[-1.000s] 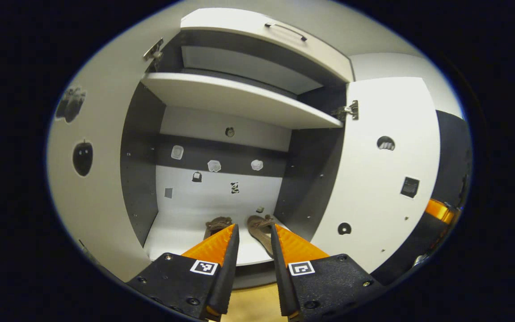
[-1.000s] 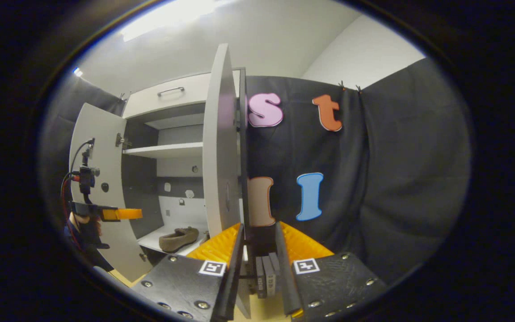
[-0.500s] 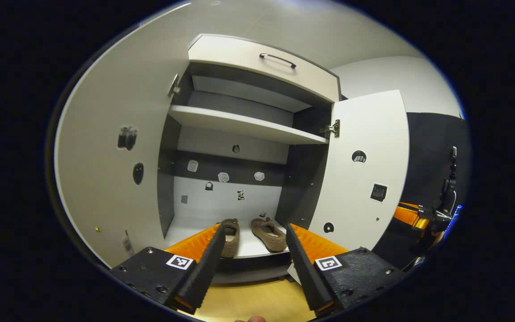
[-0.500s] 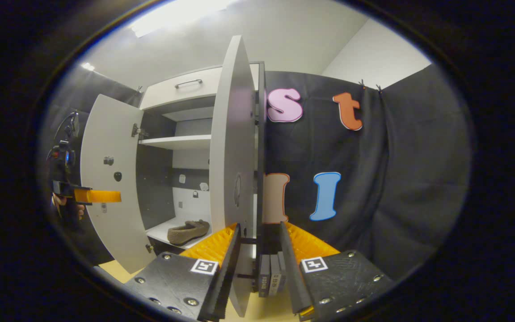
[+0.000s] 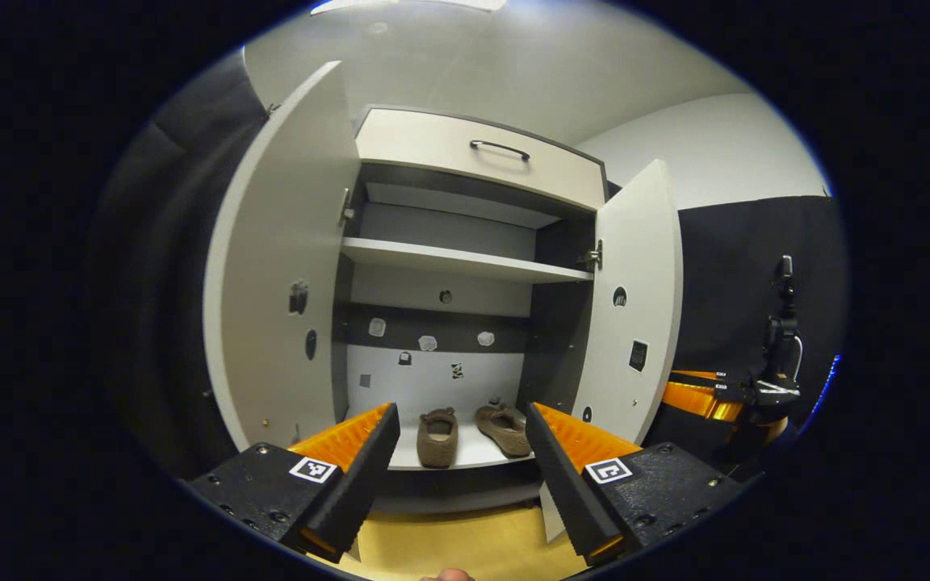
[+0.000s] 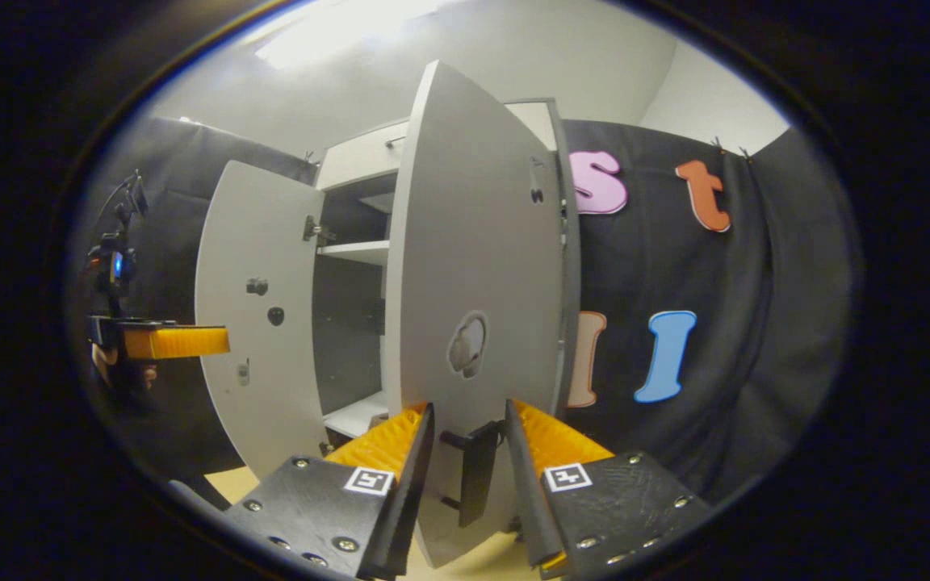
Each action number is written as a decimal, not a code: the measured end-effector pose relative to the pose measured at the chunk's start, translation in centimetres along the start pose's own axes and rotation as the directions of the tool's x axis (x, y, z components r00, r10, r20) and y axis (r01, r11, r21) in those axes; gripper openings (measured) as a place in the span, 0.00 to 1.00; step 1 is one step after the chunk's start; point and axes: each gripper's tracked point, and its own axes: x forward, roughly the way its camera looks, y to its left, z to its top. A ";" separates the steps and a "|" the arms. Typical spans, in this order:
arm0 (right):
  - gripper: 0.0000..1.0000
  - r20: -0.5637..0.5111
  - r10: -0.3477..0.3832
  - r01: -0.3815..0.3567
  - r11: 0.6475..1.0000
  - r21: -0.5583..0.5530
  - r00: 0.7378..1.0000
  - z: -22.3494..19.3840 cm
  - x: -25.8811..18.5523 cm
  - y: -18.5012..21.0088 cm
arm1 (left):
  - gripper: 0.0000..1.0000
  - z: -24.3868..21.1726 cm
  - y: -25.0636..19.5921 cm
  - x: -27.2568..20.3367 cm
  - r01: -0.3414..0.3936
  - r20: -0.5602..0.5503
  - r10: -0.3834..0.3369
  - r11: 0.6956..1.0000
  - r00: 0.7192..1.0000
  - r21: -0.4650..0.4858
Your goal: Grab one shoe with the right hand and put it into the shoe cabinet, grab the other shoe with the left hand and put it into the shoe cabinet; then close the right door with the right hand and the left door with the left hand.
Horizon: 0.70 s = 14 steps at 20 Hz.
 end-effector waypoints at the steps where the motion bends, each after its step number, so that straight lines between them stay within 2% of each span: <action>1: 0.54 -0.007 0.022 -0.022 1.000 -0.004 1.000 -0.1 0.7 0.9 | 0.92 0.4 0.8 -0.9 -0.023 0.007 0.023 1.000 1.000 0.002; 2: 0.53 -0.020 0.041 -0.042 0.999 -0.013 0.999 -0.4 1.4 1.8 | 0.96 0.7 1.6 -1.7 -0.049 0.015 0.049 0.999 0.999 0.007; 3: 0.53 -0.026 0.059 -0.060 0.998 -0.030 0.998 -0.6 2.3 2.8 | 0.92 1.0 2.6 -2.6 -0.082 0.025 0.081 0.997 0.996 0.014; 4: 0.51 -0.020 0.068 -0.069 0.996 -0.049 0.997 -0.6 3.1 3.6 | 0.92 1.5 3.7 -3.6 -0.112 0.036 0.111 0.993 0.993 0.022; 5: 0.53 -0.008 0.077 -0.077 0.995 -0.068 0.997 -0.6 3.7 4.4 | 0.92 2.1 4.6 -4.5 -0.141 0.054 0.140 0.990 0.989 0.030; 8: 0.51 0.018 0.094 -0.092 0.990 -0.105 0.995 -0.5 5.7 6.3 | 0.92 2.9 7.4 -7.0 -0.230 0.078 0.226 0.972 0.971 0.048; 9: 0.53 0.027 0.096 -0.093 0.990 -0.105 0.995 -0.5 6.2 6.7 | 0.96 3.0 8.4 -7.6 -0.262 0.081 0.257 0.964 0.963 0.052; 10: 0.53 0.030 0.100 -0.097 0.991 -0.097 0.995 -0.5 6.7 7.0 | 0.92 3.2 9.3 -8.0 -0.291 0.087 0.285 0.955 0.954 0.052; 11: 0.54 0.030 0.105 -0.102 0.991 -0.086 0.994 -0.6 7.2 7.4 | 0.92 3.4 10.2 -8.7 -0.319 0.093 0.313 0.947 0.945 0.046; 12: 0.54 0.027 0.103 -0.101 0.992 -0.072 0.994 -0.6 7.7 7.5 | 0.96 3.5 11.3 -9.4 -0.343 0.099 0.338 0.939 0.936 0.035; 13: 0.54 0.023 0.097 -0.095 0.994 -0.056 0.995 -0.8 8.1 7.3 | 0.92 3.5 12.0 -10.1 -0.360 0.101 0.356 0.933 0.929 0.022; 14: 0.54 0.019 0.094 -0.094 0.995 -0.034 0.995 -0.8 8.5 7.3 | 0.96 3.5 13.1 -10.5 -0.375 0.103 0.372 0.927 0.923 0.011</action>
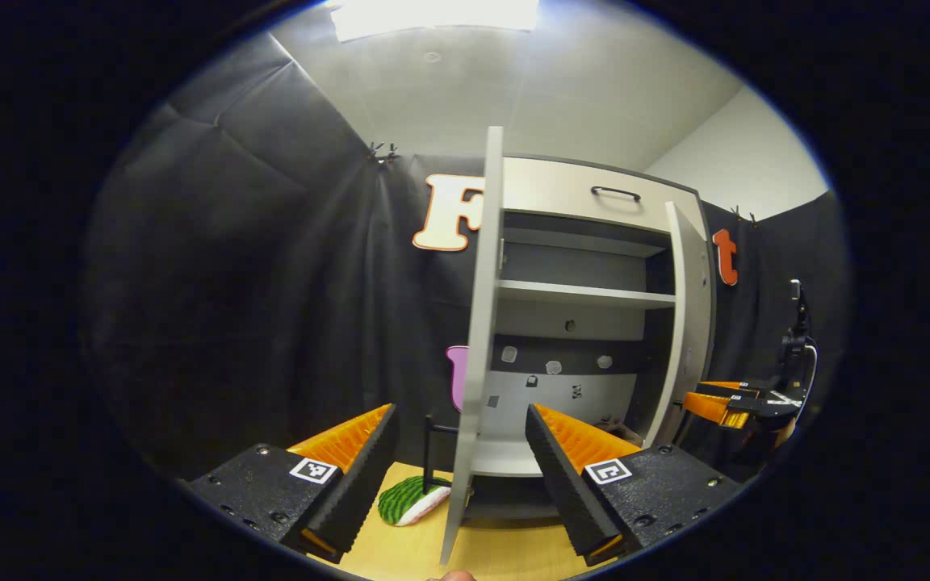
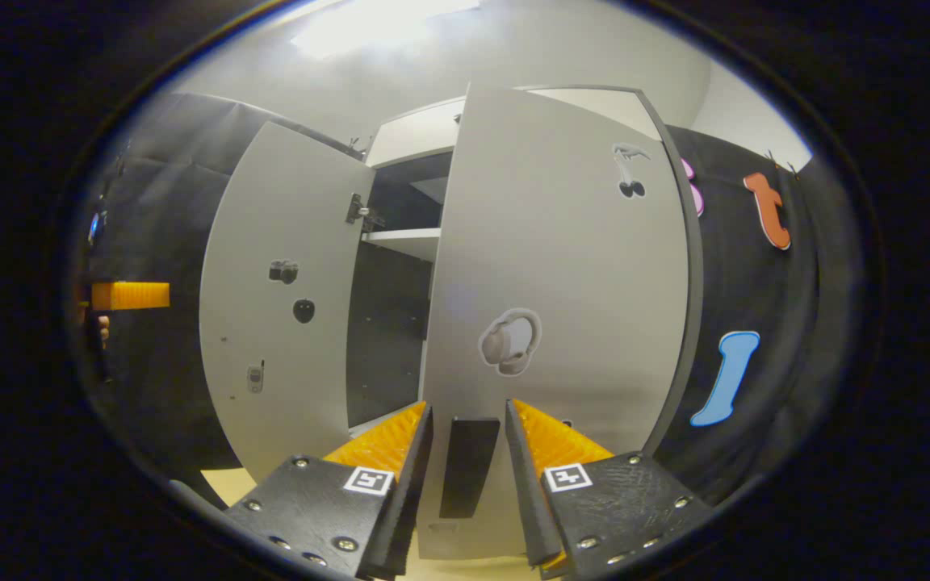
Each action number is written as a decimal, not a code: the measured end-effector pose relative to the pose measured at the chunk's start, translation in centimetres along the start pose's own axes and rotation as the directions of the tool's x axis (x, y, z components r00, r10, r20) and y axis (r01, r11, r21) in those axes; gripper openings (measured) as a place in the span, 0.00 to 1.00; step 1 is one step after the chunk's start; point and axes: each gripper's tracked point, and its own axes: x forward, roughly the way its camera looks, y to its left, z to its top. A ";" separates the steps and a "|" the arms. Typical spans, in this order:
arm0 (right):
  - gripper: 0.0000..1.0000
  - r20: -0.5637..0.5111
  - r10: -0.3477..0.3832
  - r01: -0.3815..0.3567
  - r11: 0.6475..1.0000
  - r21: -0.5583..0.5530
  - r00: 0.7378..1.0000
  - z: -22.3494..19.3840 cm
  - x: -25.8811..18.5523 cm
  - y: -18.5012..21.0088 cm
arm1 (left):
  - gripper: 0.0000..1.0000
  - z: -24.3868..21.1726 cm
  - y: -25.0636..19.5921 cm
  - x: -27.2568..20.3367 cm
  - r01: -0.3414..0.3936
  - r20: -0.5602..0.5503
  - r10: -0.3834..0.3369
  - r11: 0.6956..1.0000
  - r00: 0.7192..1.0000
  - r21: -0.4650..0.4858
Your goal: Grab one shoe with the right hand and put it into the shoe cabinet, grab the other shoe with the left hand and put it into the shoe cabinet; then close the right door with the right hand and the left door with the left hand.
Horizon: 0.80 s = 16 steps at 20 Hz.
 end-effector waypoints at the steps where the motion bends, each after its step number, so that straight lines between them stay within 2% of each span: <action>1: 0.54 -0.004 -0.002 0.002 1.000 0.025 1.000 0.0 0.2 0.1 | 0.96 0.1 1.1 0.0 -0.017 0.003 0.017 1.000 1.000 -0.009; 2: 0.54 -0.004 -0.003 0.003 0.999 0.050 1.000 0.1 0.2 0.1 | 0.92 -0.2 2.1 0.3 -0.034 0.000 0.034 0.999 0.999 -0.013; 5: 0.54 0.009 -0.036 0.035 0.995 0.092 0.999 0.4 -0.2 -0.4 | 0.92 -1.0 3.6 2.0 -0.047 -0.018 0.047 0.999 0.999 -0.010; 6: 0.53 0.016 -0.053 0.051 0.994 0.093 0.998 0.5 -0.5 -0.7 | 0.96 -1.8 3.6 2.6 -0.043 -0.026 0.043 0.999 0.999 -0.007; 7: 0.53 0.020 -0.068 0.066 0.994 0.090 0.997 0.6 -1.0 -0.8 | 0.96 -2.1 3.7 3.1 -0.036 -0.031 0.036 0.999 0.999 0.000; 9: 0.63 0.027 -0.084 0.081 0.993 0.082 0.996 0.7 -1.9 -0.6 | 0.96 -2.5 4.0 4.6 -0.019 -0.039 0.020 1.000 0.999 0.016; 10: 0.73 0.032 -0.101 0.098 0.992 0.075 0.994 0.8 -2.2 -0.7 | 0.96 -2.7 3.9 5.2 -0.006 -0.042 0.007 1.000 0.999 0.024; 11: 0.73 0.037 -0.121 0.118 0.991 0.067 0.992 0.9 -2.7 -1.0 | 0.96 -2.9 3.8 5.6 0.007 -0.043 -0.005 1.000 0.999 0.028; 12: 0.80 0.043 -0.131 0.128 0.990 0.062 0.990 1.0 -3.0 -1.0 | 0.92 -2.9 3.9 5.7 0.013 -0.042 -0.011 0.999 0.999 0.036; 13: 0.77 0.046 -0.139 0.136 0.989 0.063 0.989 1.0 -3.3 -0.8 | 0.96 -3.0 4.0 6.0 0.018 -0.043 -0.016 0.999 0.999 0.045; 14: 0.84 0.047 -0.149 0.146 0.987 0.066 0.988 1.1 -3.5 -0.8 | 0.92 -3.0 4.1 6.1 0.021 -0.041 -0.019 0.999 0.999 0.048; 16: 0.92 0.041 -0.167 0.164 0.984 0.070 0.985 0.9 -3.7 -1.2 | 0.96 -3.2 4.1 6.3 0.036 -0.034 -0.034 0.998 0.999 0.049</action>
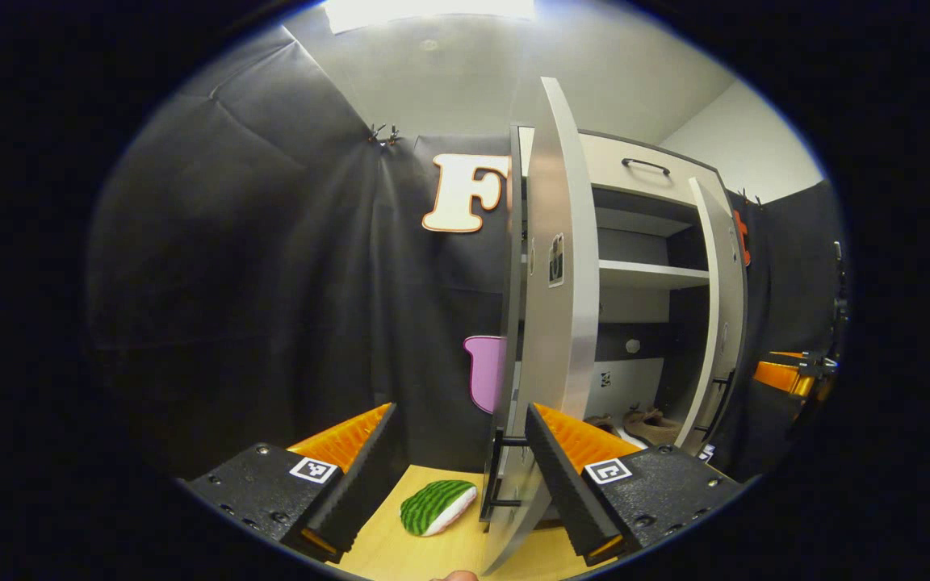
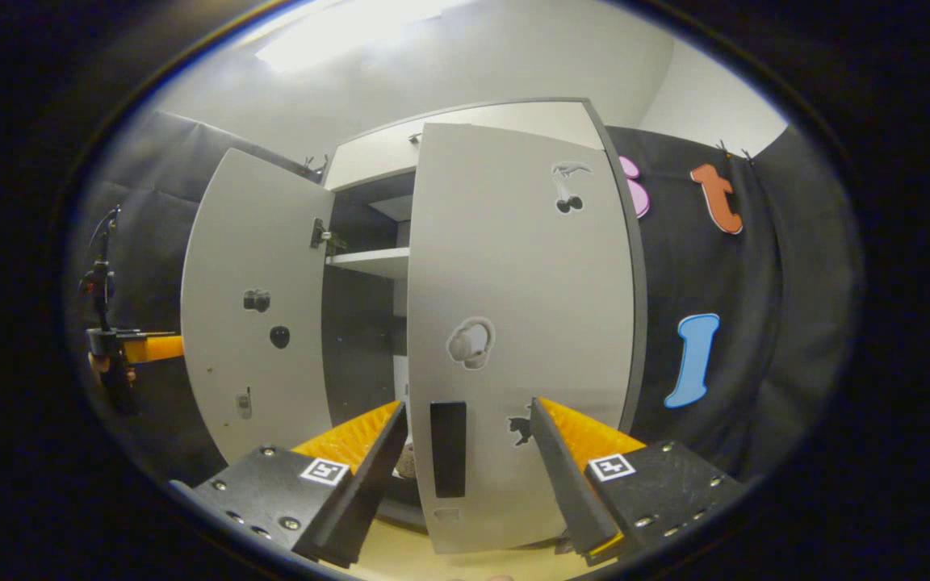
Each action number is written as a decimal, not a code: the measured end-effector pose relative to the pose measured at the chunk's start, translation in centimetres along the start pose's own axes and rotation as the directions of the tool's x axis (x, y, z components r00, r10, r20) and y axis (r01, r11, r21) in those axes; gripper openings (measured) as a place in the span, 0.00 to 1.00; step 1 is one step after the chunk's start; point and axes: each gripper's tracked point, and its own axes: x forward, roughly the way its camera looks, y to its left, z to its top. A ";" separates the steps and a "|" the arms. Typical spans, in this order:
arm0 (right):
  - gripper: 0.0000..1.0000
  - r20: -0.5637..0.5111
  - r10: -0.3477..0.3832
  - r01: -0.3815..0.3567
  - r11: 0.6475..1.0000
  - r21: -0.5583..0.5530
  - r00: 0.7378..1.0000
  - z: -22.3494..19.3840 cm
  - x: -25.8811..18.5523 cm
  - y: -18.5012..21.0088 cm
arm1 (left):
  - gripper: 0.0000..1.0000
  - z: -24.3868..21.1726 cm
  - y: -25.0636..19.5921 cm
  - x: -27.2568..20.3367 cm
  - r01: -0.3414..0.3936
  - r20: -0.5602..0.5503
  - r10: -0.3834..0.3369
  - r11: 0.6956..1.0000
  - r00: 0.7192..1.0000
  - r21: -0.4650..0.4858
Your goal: Grab one shoe with the right hand and put it into the shoe cabinet, grab the other shoe with the left hand and put it into the shoe cabinet; then close the right door with the right hand and the left door with the left hand.
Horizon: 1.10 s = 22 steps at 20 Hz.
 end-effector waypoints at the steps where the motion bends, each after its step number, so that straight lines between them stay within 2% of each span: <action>1: 0.93 0.001 -0.007 0.007 1.000 0.001 1.000 -0.1 0.0 -0.2 | 0.96 0.0 -0.2 0.0 0.021 0.002 -0.021 1.000 1.000 0.002; 3: 0.94 0.013 -0.022 0.022 1.000 0.012 1.000 -0.2 0.2 -0.5 | 0.91 -0.1 -0.5 0.0 0.062 -0.004 -0.062 0.998 0.998 0.012; 4: 0.96 0.014 -0.026 0.026 0.999 0.025 1.000 -0.2 0.4 -0.6 | 0.94 0.0 -0.6 0.3 0.073 -0.009 -0.073 0.997 0.997 0.015; 5: 0.96 0.010 -0.028 0.028 0.999 0.042 1.000 -0.3 0.7 -0.7 | 0.89 0.0 -0.8 0.5 0.083 -0.011 -0.083 0.996 0.996 0.009; 7: 0.96 0.005 -0.027 0.027 0.996 0.080 1.000 -0.2 1.2 -0.9 | 0.87 -0.1 -2.0 0.9 0.115 -0.009 -0.115 0.993 0.993 -0.019; 8: 0.96 0.002 -0.027 0.027 0.995 0.097 1.000 -0.2 1.5 -1.0 | 0.92 -0.3 -3.0 1.1 0.136 -0.011 -0.137 0.990 0.991 -0.044; 10: 0.96 -0.007 -0.023 0.024 0.992 0.126 1.000 -0.2 1.6 -1.0 | 0.92 -0.6 -4.5 1.5 0.186 -0.008 -0.187 0.979 0.982 -0.084; 11: 0.96 -0.010 -0.023 0.024 0.991 0.135 1.000 -0.2 1.6 -1.0 | 0.87 -0.6 -5.3 1.6 0.210 -0.006 -0.212 0.973 0.977 -0.091; 12: 0.96 -0.013 -0.027 0.029 0.990 0.139 1.000 -0.2 1.5 -1.3 | 0.92 -1.2 -6.3 1.9 0.231 -0.004 -0.232 0.969 0.973 -0.090; 14: 0.94 -0.020 -0.050 0.052 0.990 0.131 0.999 -0.4 1.1 -2.0 | 0.92 -1.4 -7.8 2.2 0.266 -0.004 -0.268 0.960 0.964 -0.090; 18: 0.96 -0.034 -0.088 0.092 0.988 0.121 0.996 -0.6 0.1 -3.1 | 0.92 -1.2 -9.4 3.9 0.284 0.012 -0.284 0.957 0.959 -0.059; 22: 0.96 -0.049 -0.128 0.134 0.984 0.120 0.990 -0.9 -0.8 -4.5 | 0.92 -1.4 -10.9 4.9 0.324 0.015 -0.324 0.939 0.946 -0.115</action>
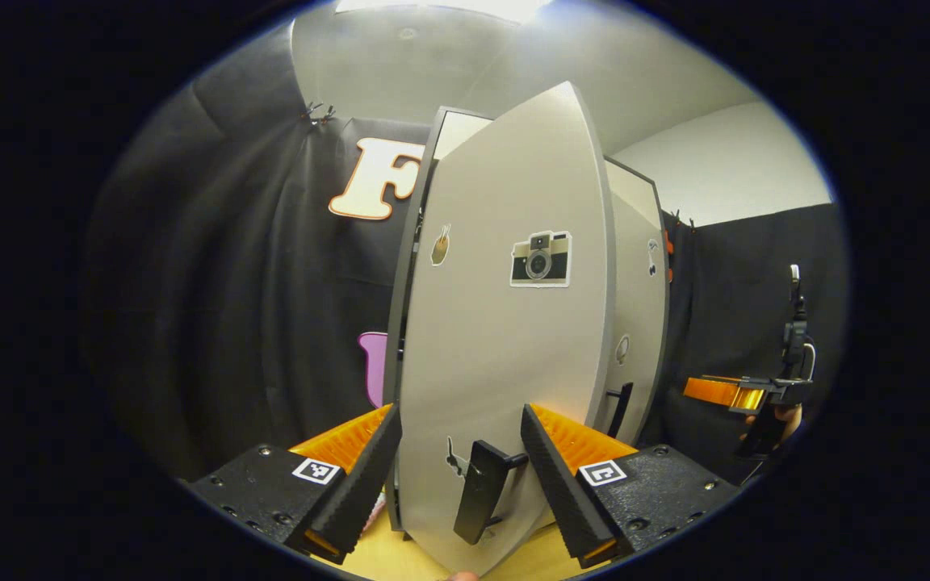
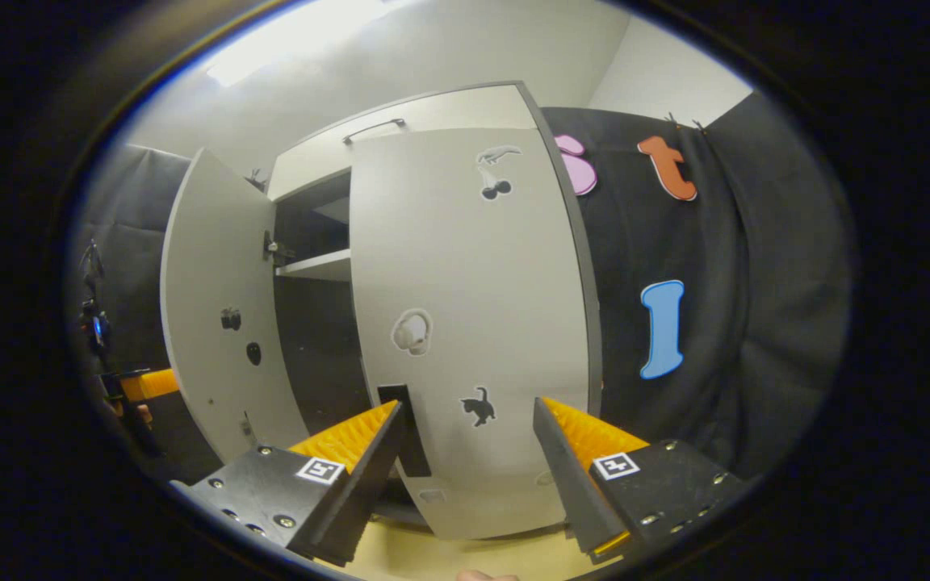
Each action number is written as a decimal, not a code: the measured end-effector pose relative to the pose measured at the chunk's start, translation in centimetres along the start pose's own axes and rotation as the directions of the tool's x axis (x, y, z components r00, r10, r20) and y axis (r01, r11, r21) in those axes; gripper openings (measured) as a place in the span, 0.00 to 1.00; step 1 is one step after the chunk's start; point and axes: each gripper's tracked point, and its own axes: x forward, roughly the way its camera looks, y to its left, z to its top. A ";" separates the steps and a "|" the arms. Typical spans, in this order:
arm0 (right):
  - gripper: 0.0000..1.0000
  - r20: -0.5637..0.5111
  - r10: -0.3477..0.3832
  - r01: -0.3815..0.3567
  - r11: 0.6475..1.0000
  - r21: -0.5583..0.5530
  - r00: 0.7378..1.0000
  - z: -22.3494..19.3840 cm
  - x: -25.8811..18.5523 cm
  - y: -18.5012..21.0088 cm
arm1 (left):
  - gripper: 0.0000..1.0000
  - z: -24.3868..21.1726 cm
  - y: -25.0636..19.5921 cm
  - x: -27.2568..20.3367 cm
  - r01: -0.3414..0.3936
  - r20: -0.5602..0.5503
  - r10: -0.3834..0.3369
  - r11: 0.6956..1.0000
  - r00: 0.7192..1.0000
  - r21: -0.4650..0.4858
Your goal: Grab one shoe with the right hand and put it into the shoe cabinet, grab the other shoe with the left hand and put it into the shoe cabinet; then close the right door with the right hand and the left door with the left hand.
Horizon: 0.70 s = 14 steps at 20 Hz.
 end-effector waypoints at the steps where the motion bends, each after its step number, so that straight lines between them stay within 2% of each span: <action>1: 0.96 0.002 -0.006 0.006 1.000 0.007 1.000 0.1 -0.1 -0.2 | 0.92 -0.2 -0.4 0.4 0.012 -0.001 -0.012 1.000 1.000 -0.021; 2: 0.94 0.004 -0.014 0.014 1.000 0.013 1.000 0.2 -0.2 -0.5 | 0.92 -0.4 -0.9 1.0 0.025 -0.002 -0.025 0.999 1.000 -0.038; 3: 0.96 0.005 -0.021 0.021 1.000 0.016 1.000 0.3 -0.4 -0.8 | 0.92 -0.7 -1.6 1.5 0.041 -0.009 -0.042 0.998 0.999 -0.044; 4: 0.94 0.005 -0.032 0.032 0.999 0.017 0.999 0.3 -0.6 -1.1 | 0.92 -1.1 -2.6 2.1 0.062 -0.016 -0.063 0.997 0.998 -0.041; 6: 0.96 0.007 -0.057 0.057 0.998 0.014 0.998 0.5 -1.1 -2.0 | 0.92 -1.7 -4.8 3.5 0.113 -0.027 -0.113 0.993 0.993 -0.023; 7: 0.96 0.008 -0.066 0.066 0.998 0.012 0.998 0.5 -1.5 -2.3 | 0.87 -2.0 -5.7 4.3 0.126 -0.030 -0.127 0.992 0.991 -0.015; 8: 0.96 0.008 -0.075 0.075 0.997 0.011 0.997 0.6 -2.0 -2.7 | 0.94 -2.2 -6.2 5.1 0.136 -0.030 -0.136 0.991 0.990 0.001; 10: 0.96 0.010 -0.097 0.097 0.995 0.009 0.995 0.8 -2.8 -3.5 | 0.94 -2.4 -7.5 6.7 0.154 -0.032 -0.153 0.988 0.988 0.029; 11: 0.96 0.010 -0.106 0.105 0.994 0.007 0.994 0.8 -3.2 -3.8 | 0.89 -2.5 -8.0 7.2 0.161 -0.034 -0.160 0.986 0.987 0.032; 12: 0.93 0.009 -0.115 0.115 0.993 0.003 0.993 0.8 -3.5 -4.2 | 0.97 -2.6 -8.5 7.7 0.169 -0.034 -0.167 0.985 0.985 0.032; 14: 0.96 0.009 -0.135 0.136 0.991 -0.010 0.991 0.8 -4.2 -4.8 | 0.95 -2.6 -9.2 8.7 0.179 -0.032 -0.178 0.983 0.984 0.033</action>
